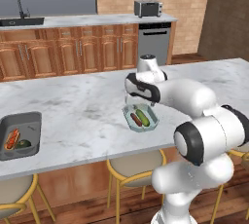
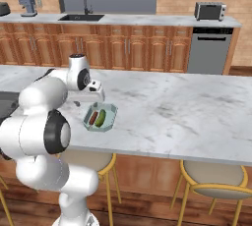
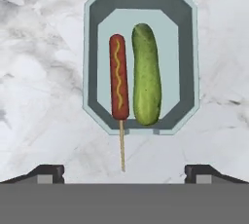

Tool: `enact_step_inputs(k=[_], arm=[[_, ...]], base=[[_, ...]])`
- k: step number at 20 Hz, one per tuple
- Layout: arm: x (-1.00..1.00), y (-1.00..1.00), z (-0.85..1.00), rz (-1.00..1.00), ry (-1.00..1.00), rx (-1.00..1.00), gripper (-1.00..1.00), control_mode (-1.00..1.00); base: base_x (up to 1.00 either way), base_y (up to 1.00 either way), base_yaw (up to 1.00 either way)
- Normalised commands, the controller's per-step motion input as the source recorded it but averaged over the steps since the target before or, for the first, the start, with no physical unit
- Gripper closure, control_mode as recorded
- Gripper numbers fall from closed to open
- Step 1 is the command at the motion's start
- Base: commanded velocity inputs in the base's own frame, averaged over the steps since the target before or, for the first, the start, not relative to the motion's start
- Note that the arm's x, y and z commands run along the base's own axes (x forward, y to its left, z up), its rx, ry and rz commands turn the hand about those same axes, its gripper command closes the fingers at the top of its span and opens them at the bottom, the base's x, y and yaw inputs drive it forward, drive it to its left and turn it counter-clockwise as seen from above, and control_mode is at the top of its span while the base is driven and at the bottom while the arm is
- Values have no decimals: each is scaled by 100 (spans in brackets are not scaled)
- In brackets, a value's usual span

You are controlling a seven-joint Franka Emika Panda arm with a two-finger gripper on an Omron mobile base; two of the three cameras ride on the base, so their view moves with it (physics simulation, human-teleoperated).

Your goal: Place one cooked food and one vegetable from the large plate to each tupperware container.

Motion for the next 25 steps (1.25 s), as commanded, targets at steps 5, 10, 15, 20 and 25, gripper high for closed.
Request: enact_step_inputs(k=[5, 10, 15, 20, 25], arm=[[-100, 8, 97, 0, -33, 0, -100, -100], [-100, 32, 79, 0, -34, -1, -100, -100], [-100, 41, 56, 0, -22, -2, -100, -100], [-72, 5, 56, -8, -6, 0, -100, -100], [0, 0, 13, -3, 11, 0, -100, -100]], base=[[0, 0, 0], [0, 0, 0], [0, 0, 0], [0, 0, 0], [0, 0, 0]])
